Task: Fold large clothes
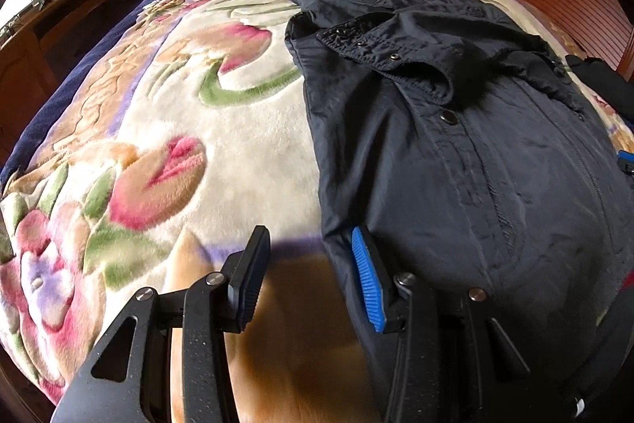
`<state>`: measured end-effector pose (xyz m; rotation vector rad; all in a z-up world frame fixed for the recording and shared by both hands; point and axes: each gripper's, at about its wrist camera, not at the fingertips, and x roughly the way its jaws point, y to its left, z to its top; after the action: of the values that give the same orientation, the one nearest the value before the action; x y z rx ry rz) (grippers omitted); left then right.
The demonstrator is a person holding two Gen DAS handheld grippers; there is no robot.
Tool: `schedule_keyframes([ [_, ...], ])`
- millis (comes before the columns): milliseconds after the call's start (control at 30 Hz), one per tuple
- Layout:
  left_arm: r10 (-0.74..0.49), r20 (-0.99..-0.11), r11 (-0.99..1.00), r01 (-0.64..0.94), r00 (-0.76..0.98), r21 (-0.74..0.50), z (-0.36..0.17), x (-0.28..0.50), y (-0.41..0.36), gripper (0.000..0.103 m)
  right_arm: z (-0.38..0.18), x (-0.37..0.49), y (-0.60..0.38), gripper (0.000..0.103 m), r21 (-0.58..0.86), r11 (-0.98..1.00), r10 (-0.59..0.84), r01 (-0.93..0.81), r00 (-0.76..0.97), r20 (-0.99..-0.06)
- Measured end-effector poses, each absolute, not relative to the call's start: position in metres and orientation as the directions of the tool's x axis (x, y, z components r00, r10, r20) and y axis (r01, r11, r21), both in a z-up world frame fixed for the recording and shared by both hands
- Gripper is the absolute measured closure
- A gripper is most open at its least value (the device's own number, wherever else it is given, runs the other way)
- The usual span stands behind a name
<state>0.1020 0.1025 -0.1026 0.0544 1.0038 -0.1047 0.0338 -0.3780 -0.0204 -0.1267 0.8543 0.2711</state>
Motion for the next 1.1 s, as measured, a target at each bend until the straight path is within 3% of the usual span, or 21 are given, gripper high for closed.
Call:
schedule_keyframes([
  [400, -0.134, -0.836, 0.984, 0.171, 0.532, -0.049, -0.086, 0.070, 0.095, 0.059, -0.016, 0.021, -0.389, 0.060, 0.008, 0.964, 0.176, -0.267, 0.610, -0.773],
  [1100, -0.155, -0.842, 0.979, 0.193, 0.517, -0.062, -0.084, 0.043, 0.084, 0.053, -0.016, -0.004, -0.395, 0.060, 0.054, 0.962, 0.206, -0.269, 0.579, -0.789],
])
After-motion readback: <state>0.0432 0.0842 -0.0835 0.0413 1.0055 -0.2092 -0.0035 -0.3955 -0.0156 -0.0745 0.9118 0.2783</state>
